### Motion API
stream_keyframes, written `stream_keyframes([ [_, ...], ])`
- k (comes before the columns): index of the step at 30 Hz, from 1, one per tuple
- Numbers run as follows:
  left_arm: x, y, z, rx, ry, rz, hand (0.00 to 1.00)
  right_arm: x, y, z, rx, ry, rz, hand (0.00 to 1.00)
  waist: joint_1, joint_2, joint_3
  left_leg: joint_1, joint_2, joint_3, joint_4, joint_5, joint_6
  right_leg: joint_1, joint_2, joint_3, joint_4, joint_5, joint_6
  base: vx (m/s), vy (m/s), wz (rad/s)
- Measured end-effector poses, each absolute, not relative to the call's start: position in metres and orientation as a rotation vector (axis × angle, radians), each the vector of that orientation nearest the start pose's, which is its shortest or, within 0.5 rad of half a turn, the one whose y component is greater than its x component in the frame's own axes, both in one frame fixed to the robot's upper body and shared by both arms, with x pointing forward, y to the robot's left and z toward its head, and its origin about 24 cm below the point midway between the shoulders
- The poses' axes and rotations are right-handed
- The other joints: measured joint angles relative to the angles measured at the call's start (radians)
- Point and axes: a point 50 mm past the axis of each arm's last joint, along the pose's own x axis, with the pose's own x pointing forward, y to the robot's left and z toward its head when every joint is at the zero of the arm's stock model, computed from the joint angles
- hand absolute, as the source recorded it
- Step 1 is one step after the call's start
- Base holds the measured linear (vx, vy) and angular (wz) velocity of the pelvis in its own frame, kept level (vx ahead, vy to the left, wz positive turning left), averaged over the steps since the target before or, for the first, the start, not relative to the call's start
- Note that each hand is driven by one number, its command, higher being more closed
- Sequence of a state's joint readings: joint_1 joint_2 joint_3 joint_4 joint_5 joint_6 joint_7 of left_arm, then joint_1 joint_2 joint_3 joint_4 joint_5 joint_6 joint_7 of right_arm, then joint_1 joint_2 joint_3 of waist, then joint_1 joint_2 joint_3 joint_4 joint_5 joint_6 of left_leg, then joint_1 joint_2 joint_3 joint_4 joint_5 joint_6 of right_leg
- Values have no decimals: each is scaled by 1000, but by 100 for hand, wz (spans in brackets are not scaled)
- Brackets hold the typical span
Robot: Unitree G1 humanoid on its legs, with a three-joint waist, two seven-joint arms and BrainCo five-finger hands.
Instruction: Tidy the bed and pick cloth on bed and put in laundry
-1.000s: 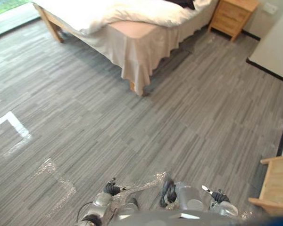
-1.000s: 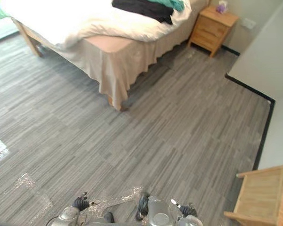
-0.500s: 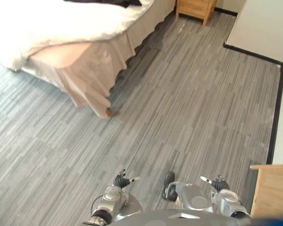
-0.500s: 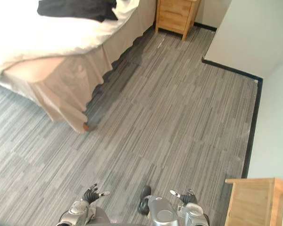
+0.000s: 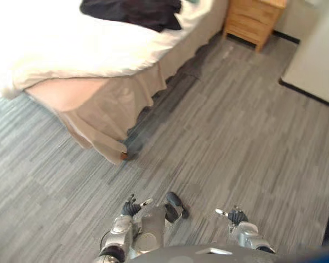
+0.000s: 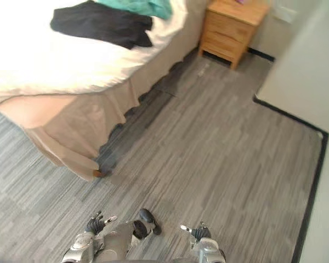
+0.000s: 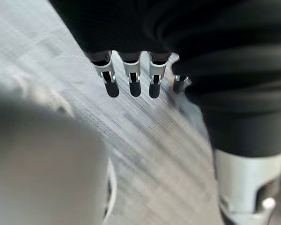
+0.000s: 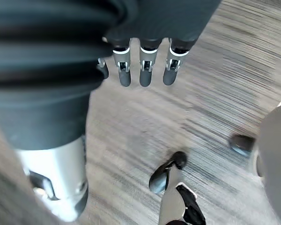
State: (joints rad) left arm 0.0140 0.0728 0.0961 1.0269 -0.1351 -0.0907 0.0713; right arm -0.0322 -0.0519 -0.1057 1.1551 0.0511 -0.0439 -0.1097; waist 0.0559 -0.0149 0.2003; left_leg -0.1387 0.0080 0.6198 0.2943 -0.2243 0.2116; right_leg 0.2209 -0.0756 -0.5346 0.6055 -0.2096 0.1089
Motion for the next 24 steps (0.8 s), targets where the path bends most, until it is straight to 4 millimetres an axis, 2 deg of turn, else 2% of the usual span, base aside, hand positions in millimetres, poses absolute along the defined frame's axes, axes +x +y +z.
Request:
stream_keyframes([
  [1, 131, 195, -149, -62, 943, 267, 0, 119, -187, -160, -3, 1076, -251, 0, -6, 4, -2, 25, -7, -30, -7, -6, -8, -24, -19, 7, 103, 4, -12, 520, 67, 142],
  [3, 121, 192, -154, -54, 994, 258, 0, 116, -194, -158, -4, 1061, -271, 0, -27, 24, -13, 129, -26, -140, -54, 0, -33, -146, -87, 75, 361, 10, -24, 561, -42, 172],
  [4, 116, 192, -157, -50, 1019, 254, 0, 120, -197, -155, -9, 1030, -277, 0, -46, 32, -25, 169, -28, -224, -87, 12, -54, -214, -136, 87, 400, -5, -48, 470, -103, 178],
  [6, 117, 190, -156, -47, 1016, 245, 0, 121, -199, -155, 6, 1023, -297, 0, -50, 34, -25, 210, -23, -326, -106, 25, -75, -278, -190, 98, 391, -28, -70, 475, -223, 200],
  [7, 122, 190, -155, -42, 1005, 239, 0, 123, -200, -154, 4, 1020, -300, 0, -53, 35, -27, 226, -2, -433, -121, 37, -97, -328, -205, 136, 294, -38, -75, 503, -329, 207],
  [8, 124, 190, -154, -39, 998, 236, 0, 123, -200, -154, 3, 1020, -299, 0, -55, 33, -28, 225, 6, -461, -121, 41, -105, -339, -202, 153, 248, -42, -68, 463, -403, 195],
  [10, 125, 192, -154, -41, 993, 244, 0, 125, -198, -154, 6, 1017, -291, 0, -54, 36, -26, 224, 46, -555, -121, 43, -149, -352, -151, 254, 32, -40, -52, 273, -369, 141],
  [11, 124, 194, -154, -40, 994, 252, 0, 125, -194, -154, 9, 1018, -280, 0, -53, 28, -28, 215, 63, -607, -121, 41, -183, -347, -118, 338, -154, -15, -18, 243, -476, 156],
  [12, 123, 199, -153, -22, 989, 262, 0, 125, -187, -155, 16, 1022, -259, 0, -50, -9, -36, 192, 55, -648, -118, 36, -215, -331, -117, 407, -357, 49, 6, 221, -498, 153],
  [13, 123, 207, -152, -5, 984, 274, 0, 125, -181, -156, 24, 1027, -243, 0, -49, -50, -32, 188, 40, -673, -119, 25, -245, -315, -120, 442, -439, 148, 41, 186, -546, 141],
  [14, 125, 199, -153, -29, 985, 265, 0, 126, -181, -157, 31, 1037, -245, 0, -50, -24, -19, 190, 68, -711, -122, 33, -272, -287, -99, 409, -441, 168, 15, 170, -431, 115],
  [15, 126, 195, -153, -42, 977, 260, 0, 128, -188, -155, 20, 1031, -259, 0, -39, -11, -13, 186, 77, -704, -124, 37, -280, -280, -85, 369, -438, 160, 7, 165, -374, 88],
  [17, 119, 195, -155, -47, 994, 270, 0, 134, -189, -153, 28, 1013, -263, 0, -50, 18, -15, 210, 102, -684, -167, 53, -292, -277, -61, 323, -391, 119, -22, 135, -231, 56],
  [19, 117, 196, -155, -53, 998, 281, 0, 139, -187, -151, 21, 995, -245, 0, -45, 28, -19, 254, 133, -686, -228, 77, -319, -262, -38, 306, -369, 94, -45, 126, -216, 29],
  [22, 113, 198, -156, -49, 1006, 287, 0, 140, -183, -151, 16, 989, -219, 0, -51, 19, -19, 268, 153, -685, -207, 71, -333, -222, -22, 281, -374, 66, -54, 78, -130, 21],
  [24, 112, 199, -156, -52, 1004, 293, 0, 139, -183, -151, 17, 993, -214, 0, -60, 22, -15, 215, 158, -678, -35, 21, -365, -175, -15, 271, -407, 35, -58, 12, -60, 19],
])
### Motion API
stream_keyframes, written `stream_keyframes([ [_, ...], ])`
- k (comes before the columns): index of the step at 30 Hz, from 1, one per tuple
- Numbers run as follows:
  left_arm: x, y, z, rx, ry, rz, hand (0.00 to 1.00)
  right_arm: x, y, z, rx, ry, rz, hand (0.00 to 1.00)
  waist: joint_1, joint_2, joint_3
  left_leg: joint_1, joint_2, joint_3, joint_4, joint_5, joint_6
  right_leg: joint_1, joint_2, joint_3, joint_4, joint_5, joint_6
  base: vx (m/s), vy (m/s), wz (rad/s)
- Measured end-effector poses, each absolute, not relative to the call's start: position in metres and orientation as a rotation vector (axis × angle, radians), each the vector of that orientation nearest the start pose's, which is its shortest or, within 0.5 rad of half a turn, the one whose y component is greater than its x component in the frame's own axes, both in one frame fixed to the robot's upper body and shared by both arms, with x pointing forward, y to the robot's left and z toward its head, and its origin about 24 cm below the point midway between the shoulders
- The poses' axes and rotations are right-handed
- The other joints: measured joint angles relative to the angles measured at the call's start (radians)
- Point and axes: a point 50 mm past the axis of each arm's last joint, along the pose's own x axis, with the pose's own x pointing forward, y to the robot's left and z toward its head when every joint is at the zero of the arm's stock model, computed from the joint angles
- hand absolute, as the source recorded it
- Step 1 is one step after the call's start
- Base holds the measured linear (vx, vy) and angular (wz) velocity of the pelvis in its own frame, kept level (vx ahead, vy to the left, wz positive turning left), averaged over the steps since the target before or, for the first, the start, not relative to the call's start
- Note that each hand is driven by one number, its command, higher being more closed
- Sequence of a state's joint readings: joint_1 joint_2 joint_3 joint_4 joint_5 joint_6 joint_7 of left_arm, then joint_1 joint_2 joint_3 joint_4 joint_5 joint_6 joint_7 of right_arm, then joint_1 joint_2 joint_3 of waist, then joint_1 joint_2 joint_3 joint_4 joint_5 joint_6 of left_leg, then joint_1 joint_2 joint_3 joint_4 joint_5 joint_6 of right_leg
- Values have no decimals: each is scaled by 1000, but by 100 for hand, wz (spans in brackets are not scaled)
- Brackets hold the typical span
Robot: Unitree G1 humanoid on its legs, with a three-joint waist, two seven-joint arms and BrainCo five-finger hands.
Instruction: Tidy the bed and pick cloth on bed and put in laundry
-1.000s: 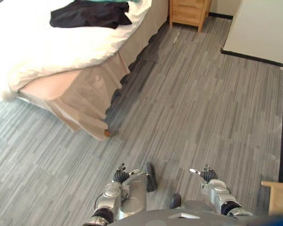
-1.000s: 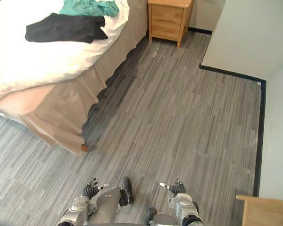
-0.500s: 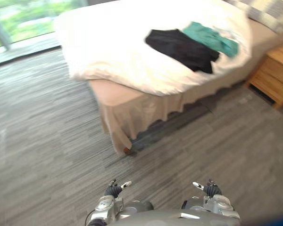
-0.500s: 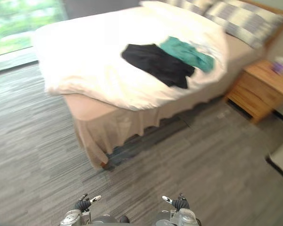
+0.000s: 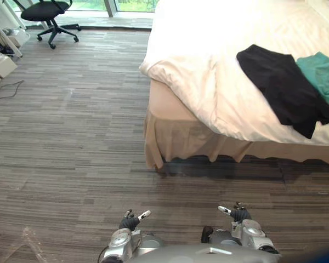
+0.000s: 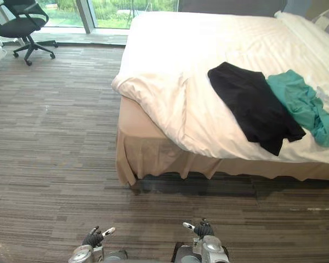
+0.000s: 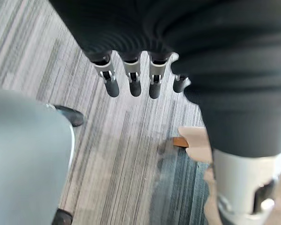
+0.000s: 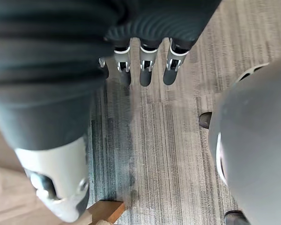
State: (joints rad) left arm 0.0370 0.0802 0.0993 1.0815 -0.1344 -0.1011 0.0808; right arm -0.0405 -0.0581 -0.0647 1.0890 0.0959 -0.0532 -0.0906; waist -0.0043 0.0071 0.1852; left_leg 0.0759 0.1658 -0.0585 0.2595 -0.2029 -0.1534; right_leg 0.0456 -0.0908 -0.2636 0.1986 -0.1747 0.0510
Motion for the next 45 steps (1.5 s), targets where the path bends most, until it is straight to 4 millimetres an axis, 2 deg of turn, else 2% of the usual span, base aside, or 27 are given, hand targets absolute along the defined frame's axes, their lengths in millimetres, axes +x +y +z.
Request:
stream_keyframes([
  [3, 115, 196, -155, -69, 992, 299, 0, 136, -184, -153, -13, 1000, -191, 0, -3, 10, -2, -132, 18, 65, 308, 13, -22, 42, 3, 3, -27, -1, -1, 28, -60, -10],
  [4, 120, 195, -153, -73, 969, 299, 0, 132, -188, -154, -26, 1013, -194, 0, -2, 14, 5, -197, 67, 164, 460, 91, -47, 76, 5, 17, -46, -2, -8, 42, -42, -12],
  [5, 121, 196, -152, -69, 959, 301, 0, 131, -188, -154, -27, 1019, -195, 0, -2, 4, 6, -211, 77, 191, 493, 106, -37, 84, 1, 25, -54, -2, -11, 82, -54, -20],
  [6, 124, 195, -151, -69, 943, 294, 0, 128, -187, -156, -24, 1031, -194, 0, 0, 4, 9, -228, 97, 244, 533, 100, -5, 93, -5, 38, -65, 0, -15, 97, -21, -21],
  [7, 126, 193, -150, -65, 937, 283, 0, 129, -191, -155, -31, 1030, -202, 0, -5, 18, 13, -233, 104, 289, 518, 38, 29, 106, -10, 49, -73, 5, -23, 159, 3, -31],
  [8, 127, 191, -151, -65, 940, 275, 0, 129, -195, -154, -35, 1027, -212, 0, -12, 26, 20, -236, 103, 325, 475, -12, 36, 115, -19, 62, -83, 13, -21, 179, 70, -33],
  [10, 128, 189, -150, -61, 938, 265, 0, 128, -196, -155, -20, 1034, -231, 0, -8, 19, 27, -235, 46, 340, 256, -24, 42, 145, -61, 71, -108, 29, 1, 213, 138, -32],
  [11, 128, 189, -150, -57, 937, 259, 0, 128, -197, -155, -11, 1034, -240, 0, -8, 17, 28, -234, 22, 326, 151, 3, 38, 155, -73, 73, -118, 28, 4, 231, 219, -25],
  [12, 131, 186, -150, -45, 931, 238, 0, 128, -198, -155, -9, 1033, -245, 0, -9, 21, 28, -230, -7, 292, -17, 72, 41, 162, -87, 85, -131, 22, 31, 192, 225, -23],
  [13, 131, 185, -150, -47, 933, 232, 0, 127, -199, -155, -12, 1035, -248, 0, -10, 29, 31, -228, -15, 266, -92, 156, 37, 169, -89, 96, -135, 14, 43, 290, 321, -41],
  [14, 128, 183, -151, -55, 941, 232, 0, 125, -199, -155, -8, 1040, -252, 0, -3, 30, 33, -197, -36, 272, -119, 232, 77, 178, -100, 116, -152, 10, 67, 293, 280, -25],
  [16, 136, 190, -148, -36, 920, 237, 0, 129, -188, -155, 8, 1030, -228, 0, -10, -4, 48, -205, -55, 277, -72, 179, 85, 186, -107, 113, -152, 26, 59, 266, 182, -16],
  [18, 137, 196, -147, -49, 916, 258, 0, 128, -183, -156, 18, 1038, -221, 0, 5, -21, 53, -222, -51, 296, 60, 107, 106, 206, -119, 117, -161, 34, 58, 226, 109, -32],
  [22, 137, 201, -146, -44, 914, 268, 0, 131, -183, -155, 18, 1031, -217, 0, 9, -14, 47, -238, -43, 259, 152, 75, 118, 209, -121, 155, -196, 94, 66, 201, 55, -54],
  [24, 137, 198, -147, -41, 918, 246, 0, 130, -183, -156, 19, 1035, -220, 0, -6, -11, 36, -228, -43, 262, 121, 69, 109, 193, -126, 157, -209, 126, 107, 110, 3, -35],
  [26, 136, 190, -149, -34, 938, 208, 0, 128, -187, -156, 23, 1040, -237, 0, -9, 3, 24, -188, -41, 266, 34, 56, 94, 128, -122, 177, -132, 125, 111, 111, 46, -55],
  [28, 134, 185, -151, -22, 957, 184, 0, 131, -191, -154, 22, 1026, -250, 0, -7, 11, 23, -106, -45, 296, -86, 59, 95, -8, -127, 202, 111, 116, 106, 99, 108, -83],
  [30, 132, 194, -151, 11, 967, 186, 0, 139, -187, -151, 24, 990, -243, 0, -16, -27, 27, -31, -65, 330, -130, 56, 109, -131, -184, 167, 386, 124, 92, 78, 82, -37],
  [31, 133, 199, -150, 39, 972, 181, 0, 141, -180, -151, 25, 986, -223, 0, -43, -54, 18, 5, -75, 324, -134, 35, 125, -170, -235, 58, 505, 51, 49, 95, 29, 6],
  [33, 137, 203, -148, 58, 960, 178, 0, 143, -177, -150, -1, 981, -189, 0, -40, -50, 19, 13, -53, 325, -135, 39, 112, -185, -206, -17, 468, -10, 38, 124, -3, 20],
  [34, 140, 206, -146, 87, 952, 166, 0, 144, -174, -150, -8, 979, -175, 0, -40, -49, 18, 16, -37, 322, -140, 45, 101, -193, -144, -71, 322, -15, 46, 171, -47, 21],
  [35, 140, 206, -146, 90, 952, 165, 0, 145, -174, -150, -8, 977, -173, 0, -39, -49, 18, 15, -37, 322, -140, 48, 97, -193, -131, -75, 280, -5, 47, 214, -98, 18],
  [36, 140, 206, -146, 93, 955, 164, 0, 145, -171, -150, -10, 977, -162, 0, -40, -64, 12, 14, -51, 323, -145, 51, 91, -183, -94, -76, 106, 92, 30, 162, -105, 6],
  [37, 140, 204, -147, 87, 959, 162, 0, 145, -174, -150, -19, 977, -165, 0, -47, -55, 15, 21, -51, 319, -154, 50, 83, -161, -79, -89, 62, 113, -3, 214, -79, -4],
  [38, 141, 192, -148, 73, 958, 132, 0, 146, -180, -149, -35, 975, -173, 0, -43, -12, 17, 23, -31, 323, -167, 68, 67, -130, -43, -82, -14, 161, -21, 220, -69, -9],
  [41, 138, 180, -151, 70, 967, 100, 0, 140, -187, -150, -49, 992, -187, 0, -54, 17, 19, 67, -11, 323, -194, 72, 58, -34, 1, -85, -151, 191, -24, 175, -62, -11],
  [45, 143, 180, -149, 63, 950, 108, 0, 132, -192, -153, -36, 1010, -221, 0, -58, -4, 5, 97, -12, 316, -212, 71, 55, 40, 18, -105, -250, 218, -11, 82, -4, 10],
])
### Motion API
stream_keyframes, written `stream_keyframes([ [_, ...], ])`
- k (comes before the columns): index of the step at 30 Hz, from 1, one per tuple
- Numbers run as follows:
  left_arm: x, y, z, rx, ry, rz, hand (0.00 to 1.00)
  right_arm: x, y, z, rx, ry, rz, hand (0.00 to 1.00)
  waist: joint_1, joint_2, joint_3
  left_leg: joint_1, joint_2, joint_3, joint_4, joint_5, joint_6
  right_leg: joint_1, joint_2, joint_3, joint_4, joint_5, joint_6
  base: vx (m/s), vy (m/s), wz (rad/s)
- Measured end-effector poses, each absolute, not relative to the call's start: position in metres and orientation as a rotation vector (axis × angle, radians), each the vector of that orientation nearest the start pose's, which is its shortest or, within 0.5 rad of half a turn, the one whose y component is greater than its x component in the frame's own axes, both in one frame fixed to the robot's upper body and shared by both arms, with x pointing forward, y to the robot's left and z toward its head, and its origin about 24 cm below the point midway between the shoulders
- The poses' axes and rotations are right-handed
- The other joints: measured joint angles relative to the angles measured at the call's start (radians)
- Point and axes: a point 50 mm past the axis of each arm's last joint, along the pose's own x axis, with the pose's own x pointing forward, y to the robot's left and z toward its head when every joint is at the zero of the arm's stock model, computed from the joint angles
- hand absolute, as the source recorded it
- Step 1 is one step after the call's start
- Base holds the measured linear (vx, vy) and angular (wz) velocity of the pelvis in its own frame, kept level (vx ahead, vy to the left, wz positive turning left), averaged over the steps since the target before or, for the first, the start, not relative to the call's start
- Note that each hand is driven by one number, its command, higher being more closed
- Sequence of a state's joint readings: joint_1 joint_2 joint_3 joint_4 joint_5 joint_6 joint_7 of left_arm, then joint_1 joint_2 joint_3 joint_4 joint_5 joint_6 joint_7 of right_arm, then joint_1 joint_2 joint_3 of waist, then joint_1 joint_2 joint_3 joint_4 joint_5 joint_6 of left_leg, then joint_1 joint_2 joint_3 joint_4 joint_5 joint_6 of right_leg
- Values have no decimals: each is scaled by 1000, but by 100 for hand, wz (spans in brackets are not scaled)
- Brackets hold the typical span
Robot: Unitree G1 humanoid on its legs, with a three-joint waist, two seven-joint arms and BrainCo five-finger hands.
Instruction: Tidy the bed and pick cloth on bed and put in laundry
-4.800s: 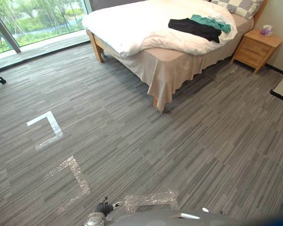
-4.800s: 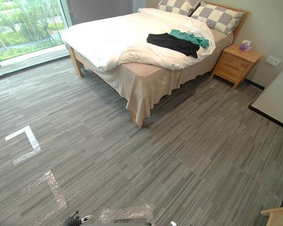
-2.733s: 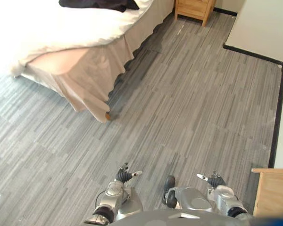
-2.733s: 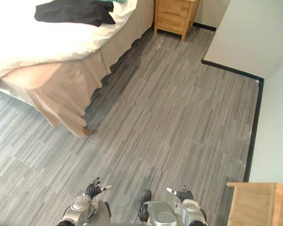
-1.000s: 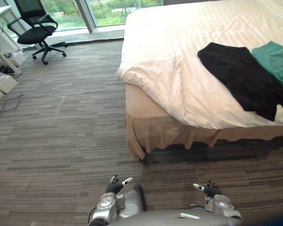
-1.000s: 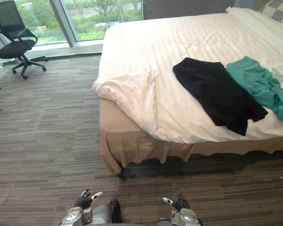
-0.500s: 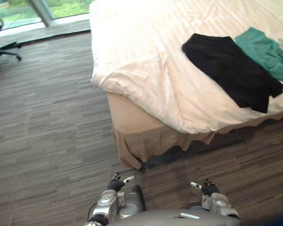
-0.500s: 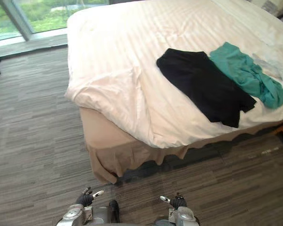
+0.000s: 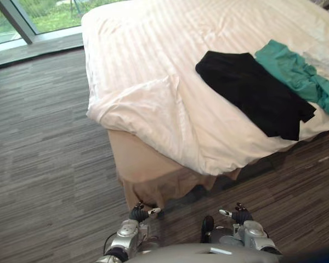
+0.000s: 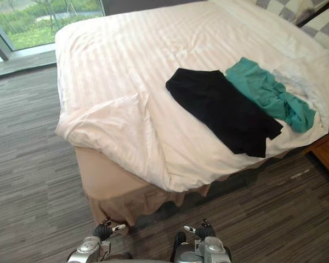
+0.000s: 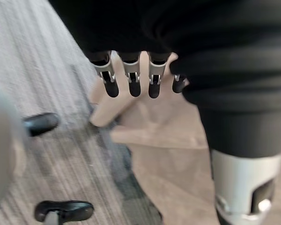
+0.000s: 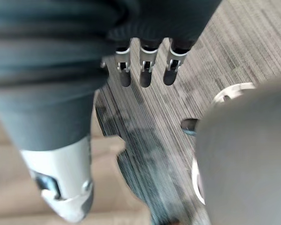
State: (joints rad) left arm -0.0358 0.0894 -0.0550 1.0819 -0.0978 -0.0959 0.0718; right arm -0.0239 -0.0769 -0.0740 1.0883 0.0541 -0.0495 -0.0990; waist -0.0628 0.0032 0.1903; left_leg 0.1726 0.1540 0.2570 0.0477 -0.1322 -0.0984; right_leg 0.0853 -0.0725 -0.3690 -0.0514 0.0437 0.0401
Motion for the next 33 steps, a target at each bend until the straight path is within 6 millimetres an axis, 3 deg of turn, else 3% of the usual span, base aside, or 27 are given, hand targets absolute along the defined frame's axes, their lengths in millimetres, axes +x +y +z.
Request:
stream_keyframes([
  [4, 133, 190, -151, 0, 971, 198, 0, 125, -196, -155, -15, 1031, -258, 0, 15, -11, -6, 1, -18, -10, -11, 0, 0, 21, -13, -16, -44, 23, 12, 34, 57, 16],
  [11, 107, 234, -151, -202, 960, 615, 0, 119, -200, -157, 3, 1055, -289, 0, 26, -6, -14, -15, -49, -57, -15, 0, 0, 38, -40, -62, -45, 32, 26, -44, 38, 22],
  [16, 94, 265, -142, -334, 841, 908, 0, 117, -200, -158, 16, 1058, -298, 0, 32, -15, -24, -19, -59, -118, -65, 14, 21, 41, -41, -115, -51, 36, 32, -89, 15, 31],
  [19, 95, 270, -137, -395, 778, 986, 0, 114, -201, -158, 18, 1064, -303, 0, 54, -19, -27, -24, -63, -140, -65, 17, 25, 44, -44, -128, -51, 36, 33, -56, 5, 21],
  [22, 122, 287, -109, -431, 549, 1039, 0, 115, -197, -158, 7, 1062, -287, 0, 66, -26, -36, -62, -71, -196, -76, 42, 27, 34, -51, -180, -50, 34, 36, -45, -6, 50],
  [24, 139, 309, -77, -441, 329, 1090, 0, 121, -197, -156, -5, 1043, -279, 0, 91, -31, -40, -79, -72, -221, -88, 59, 26, 28, -51, -204, -50, 32, 35, -21, -10, 35],
  [27, 147, 341, -31, -444, 52, 1162, 0, 131, -200, -152, -31, 1012, -267, 0, 121, -18, -48, -88, -73, -247, -98, 67, 26, 27, -50, -229, -46, 30, 33, 13, -4, 27],
  [33, 149, 400, 34, -315, -211, 1237, 0, 154, -213, -140, -53, 921, -279, 0, 166, 1, -71, -106, -81, -272, -94, 69, 28, 20, -57, -252, -45, 29, 32, 41, 24, 16],
])
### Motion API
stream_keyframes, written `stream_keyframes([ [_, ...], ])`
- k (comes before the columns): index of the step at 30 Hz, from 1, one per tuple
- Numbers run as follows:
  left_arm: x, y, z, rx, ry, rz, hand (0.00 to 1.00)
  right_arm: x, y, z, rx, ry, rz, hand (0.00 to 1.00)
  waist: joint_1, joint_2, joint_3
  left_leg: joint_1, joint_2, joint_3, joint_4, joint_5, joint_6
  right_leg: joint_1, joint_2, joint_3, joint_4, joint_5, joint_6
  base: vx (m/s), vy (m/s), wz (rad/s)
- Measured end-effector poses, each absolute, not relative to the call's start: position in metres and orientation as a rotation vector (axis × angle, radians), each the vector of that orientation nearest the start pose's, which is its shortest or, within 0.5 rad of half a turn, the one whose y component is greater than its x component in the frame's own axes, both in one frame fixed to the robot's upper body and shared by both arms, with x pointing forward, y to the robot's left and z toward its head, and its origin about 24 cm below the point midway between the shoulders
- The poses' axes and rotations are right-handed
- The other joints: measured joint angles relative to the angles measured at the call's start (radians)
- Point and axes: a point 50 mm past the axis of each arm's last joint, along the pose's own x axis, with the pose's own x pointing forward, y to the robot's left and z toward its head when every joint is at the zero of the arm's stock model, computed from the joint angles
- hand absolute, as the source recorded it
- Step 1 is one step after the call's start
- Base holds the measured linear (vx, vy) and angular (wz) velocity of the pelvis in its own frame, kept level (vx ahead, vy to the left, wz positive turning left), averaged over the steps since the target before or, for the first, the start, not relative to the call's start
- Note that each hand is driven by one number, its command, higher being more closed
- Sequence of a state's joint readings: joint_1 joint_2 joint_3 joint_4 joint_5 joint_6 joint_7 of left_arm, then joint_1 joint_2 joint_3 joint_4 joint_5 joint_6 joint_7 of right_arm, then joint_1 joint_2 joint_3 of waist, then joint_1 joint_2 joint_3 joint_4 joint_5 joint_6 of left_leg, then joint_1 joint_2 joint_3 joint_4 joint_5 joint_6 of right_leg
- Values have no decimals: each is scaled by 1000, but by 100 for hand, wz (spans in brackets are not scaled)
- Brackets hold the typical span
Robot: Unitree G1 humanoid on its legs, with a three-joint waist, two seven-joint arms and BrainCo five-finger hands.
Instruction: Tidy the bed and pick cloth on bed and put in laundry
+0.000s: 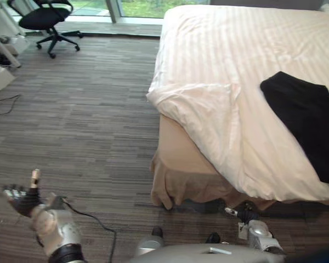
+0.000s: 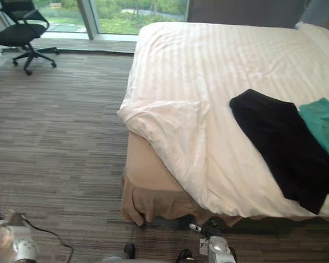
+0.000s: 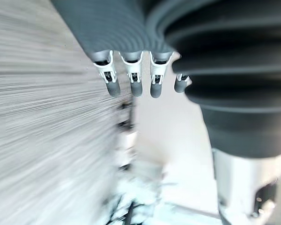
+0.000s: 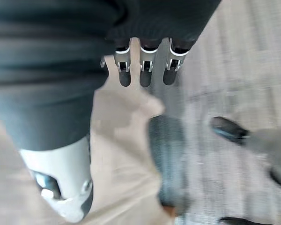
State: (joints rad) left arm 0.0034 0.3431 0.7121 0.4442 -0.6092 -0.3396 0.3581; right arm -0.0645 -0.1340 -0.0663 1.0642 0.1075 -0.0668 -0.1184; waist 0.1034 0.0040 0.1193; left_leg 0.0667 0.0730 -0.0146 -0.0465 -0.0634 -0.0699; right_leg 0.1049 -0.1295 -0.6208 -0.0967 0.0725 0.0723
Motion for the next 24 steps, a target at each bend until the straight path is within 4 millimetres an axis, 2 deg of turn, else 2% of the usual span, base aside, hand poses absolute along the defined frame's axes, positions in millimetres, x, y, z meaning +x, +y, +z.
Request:
stream_keyframes([
  [4, 152, 430, 82, -210, -346, 1227, 0, 158, -214, -137, -54, 899, -278, 0, 12, -11, -7, -2, -12, 3, 12, 0, 0, 5, -12, 5, -1, 2, 2, 17, 49, 2],
  [6, 162, 440, 116, -128, -425, 1192, 0, 155, -214, -138, -53, 906, -278, 0, 14, -15, -10, -1, -16, 6, 14, -3, 5, 5, -16, 10, -5, 3, 3, -15, 48, -4],
  [7, 165, 442, 127, -80, -442, 1177, 0, 154, -214, -139, -52, 908, -277, 0, 14, -14, -9, -1, -16, 8, 14, -4, 5, 4, -16, 15, -5, 4, 5, -24, 34, -11],
  [9, 182, 443, 166, 132, -480, 1109, 0, 148, -215, -140, -48, 920, -273, 0, 17, -9, -10, 3, -13, 35, 14, -6, 5, -6, -16, 42, -6, 9, 9, -30, 30, -28],
  [10, 188, 441, 176, 198, -487, 1087, 0, 147, -215, -141, -45, 923, -271, 0, 16, -8, -13, 4, -13, 41, 14, -6, 4, -11, -16, 53, -6, 10, 9, -36, 25, -39],
  [12, 211, 431, 209, 350, -530, 1013, 0, 140, -215, -143, -41, 938, -268, 0, 11, 1, -13, 14, -10, 67, 14, -8, 3, -18, -14, 84, -6, 17, 11, -42, 17, -41],
  [15, 239, 412, 231, 430, -567, 925, 0, 131, -217, -146, -39, 959, -269, 0, -19, 25, -19, 20, -7, 99, 14, -10, -1, -27, -11, 119, -6, 25, 8, -48, 15, -35],
  [18, 264, 392, 243, 487, -584, 844, 0, 119, -218, -149, -38, 988, -276, 0, -52, 44, -22, 25, -4, 120, 14, -11, -3, -35, -7, 142, -6, 29, 6, -32, 7, -25],
  [20, 289, 371, 256, 590, -576, 753, 0, 110, -219, -152, -34, 1012, -280, 0, -74, 70, -23, 33, 0, 144, 13, -11, -3, -45, -1, 164, -6, 33, 3, 3, 0, -32],
  [22, 300, 370, 275, 774, -528, 676, 0, 106, -220, -153, -26, 1017, -275, 0, -111, 80, -22, 37, 7, 177, 10, -15, -8, -57, 7, 198, -2, 36, -1, -6, -6, -49],
  [24, 304, 371, 272, 782, -503, 637, 0, 106, -223, -152, -18, 1017, -269, 0, -142, 80, -21, 49, 10, 201, 7, -18, -12, -60, 12, 220, -1, 37, -1, 13, -4, -42],
])
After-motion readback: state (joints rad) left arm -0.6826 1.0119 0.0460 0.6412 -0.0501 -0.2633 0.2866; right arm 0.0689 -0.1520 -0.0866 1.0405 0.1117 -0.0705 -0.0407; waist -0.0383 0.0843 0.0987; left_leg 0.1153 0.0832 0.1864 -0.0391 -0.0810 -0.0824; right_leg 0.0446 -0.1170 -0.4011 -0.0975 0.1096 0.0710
